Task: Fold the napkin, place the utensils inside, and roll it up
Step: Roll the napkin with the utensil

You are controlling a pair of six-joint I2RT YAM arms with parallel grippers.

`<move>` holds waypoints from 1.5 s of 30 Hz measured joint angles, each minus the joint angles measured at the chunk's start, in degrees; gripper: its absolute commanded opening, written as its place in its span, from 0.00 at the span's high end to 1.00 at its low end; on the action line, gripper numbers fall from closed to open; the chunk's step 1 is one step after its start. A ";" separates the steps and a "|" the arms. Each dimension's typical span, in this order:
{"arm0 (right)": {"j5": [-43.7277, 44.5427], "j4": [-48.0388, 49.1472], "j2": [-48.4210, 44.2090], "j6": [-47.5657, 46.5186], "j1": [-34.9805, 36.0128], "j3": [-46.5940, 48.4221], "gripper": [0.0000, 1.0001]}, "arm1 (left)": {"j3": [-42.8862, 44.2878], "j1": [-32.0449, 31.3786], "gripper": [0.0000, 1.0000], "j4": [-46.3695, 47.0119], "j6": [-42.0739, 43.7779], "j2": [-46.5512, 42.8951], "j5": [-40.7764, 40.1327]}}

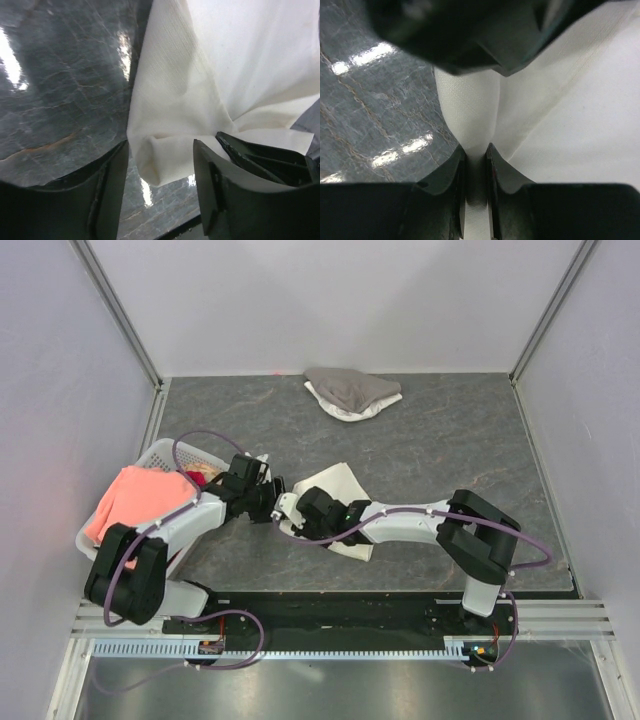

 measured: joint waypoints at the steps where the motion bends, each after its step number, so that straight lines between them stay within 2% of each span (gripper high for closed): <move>1: -1.38 -0.39 -0.04 0.68 -0.61 0.22 0.80 | -0.48 0.02 0.34 0.31 -0.07 -1.14 -0.59; 12: -22.12 -5.44 1.49 6.86 -8.11 2.84 0.80 | -12.37 0.02 0.31 5.11 -2.62 -15.10 -5.55; 17: -32.37 -6.62 4.68 9.01 -12.66 4.68 0.80 | -18.10 0.02 0.32 10.54 -3.54 -22.49 -3.91; 21: -39.78 -8.24 8.02 10.23 -15.17 6.91 0.79 | -20.33 0.00 0.32 14.91 -3.65 -22.95 -1.46; 24: -44.17 -9.25 10.16 10.80 -16.17 8.31 0.80 | -21.70 0.02 0.37 17.51 -3.67 -22.75 -0.37; 32: -53.57 -11.08 15.21 13.40 -19.32 11.13 0.79 | -22.64 0.00 0.57 22.69 -3.72 -19.74 0.20; 38: -56.26 -12.55 17.11 13.94 -19.91 12.61 0.78 | -22.93 0.00 0.84 25.66 -3.82 -15.50 0.24; 39: -56.50 -12.79 17.31 14.03 -19.98 12.83 0.77 | -22.93 0.00 0.90 25.97 -3.87 -14.69 0.24; 41: -56.72 -13.07 17.44 14.19 -20.04 13.03 0.73 | -22.91 0.00 0.96 26.40 -3.96 -13.16 0.24; 45: -56.41 -13.60 17.11 14.69 -20.02 13.14 0.58 | -21.86 0.00 0.98 25.92 -4.13 -11.15 0.20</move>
